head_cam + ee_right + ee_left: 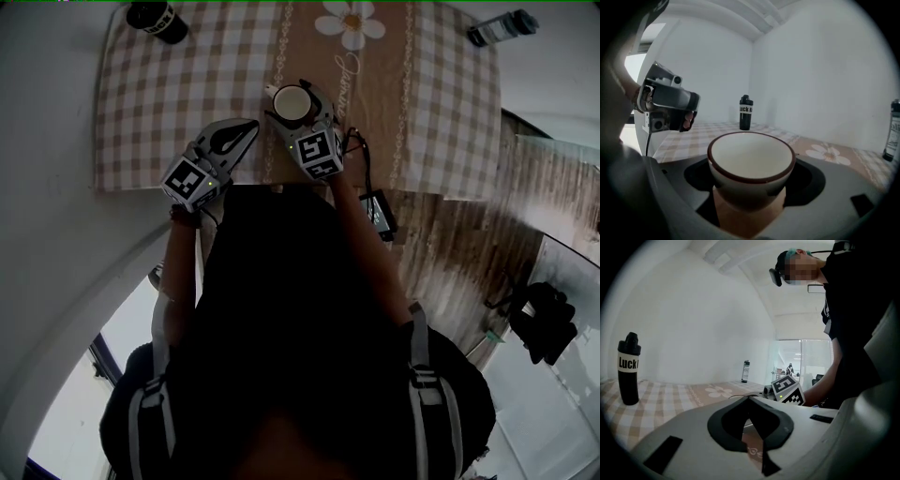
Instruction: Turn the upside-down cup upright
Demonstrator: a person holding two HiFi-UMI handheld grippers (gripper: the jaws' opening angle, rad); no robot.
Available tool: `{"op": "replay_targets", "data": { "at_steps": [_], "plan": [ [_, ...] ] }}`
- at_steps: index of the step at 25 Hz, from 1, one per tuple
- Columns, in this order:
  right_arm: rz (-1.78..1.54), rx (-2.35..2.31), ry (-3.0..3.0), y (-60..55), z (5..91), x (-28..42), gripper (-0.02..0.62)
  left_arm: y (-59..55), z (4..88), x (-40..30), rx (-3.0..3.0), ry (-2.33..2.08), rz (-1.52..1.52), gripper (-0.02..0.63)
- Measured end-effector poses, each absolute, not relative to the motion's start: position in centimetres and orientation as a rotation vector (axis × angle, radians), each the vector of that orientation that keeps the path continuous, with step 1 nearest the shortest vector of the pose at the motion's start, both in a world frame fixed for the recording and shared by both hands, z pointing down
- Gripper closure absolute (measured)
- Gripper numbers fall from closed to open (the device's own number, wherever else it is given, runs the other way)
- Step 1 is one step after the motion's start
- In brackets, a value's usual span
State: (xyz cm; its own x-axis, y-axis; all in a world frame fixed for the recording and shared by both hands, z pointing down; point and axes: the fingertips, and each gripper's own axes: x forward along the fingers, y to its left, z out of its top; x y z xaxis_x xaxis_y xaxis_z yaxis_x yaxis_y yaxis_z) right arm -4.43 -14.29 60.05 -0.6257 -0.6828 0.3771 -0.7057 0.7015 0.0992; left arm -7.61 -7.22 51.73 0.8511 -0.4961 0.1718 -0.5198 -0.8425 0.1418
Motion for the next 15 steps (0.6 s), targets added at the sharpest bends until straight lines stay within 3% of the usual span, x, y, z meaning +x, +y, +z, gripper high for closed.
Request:
{"op": "replay_targets", "data": {
  "at_steps": [15],
  "plan": [
    [0.06, 1.016, -2.589, -13.1, 59.3, -4.1, 0.172, -8.1, 50.3, -8.3, 2.807, -0.974, 0.062, 0.609]
  ]
}}
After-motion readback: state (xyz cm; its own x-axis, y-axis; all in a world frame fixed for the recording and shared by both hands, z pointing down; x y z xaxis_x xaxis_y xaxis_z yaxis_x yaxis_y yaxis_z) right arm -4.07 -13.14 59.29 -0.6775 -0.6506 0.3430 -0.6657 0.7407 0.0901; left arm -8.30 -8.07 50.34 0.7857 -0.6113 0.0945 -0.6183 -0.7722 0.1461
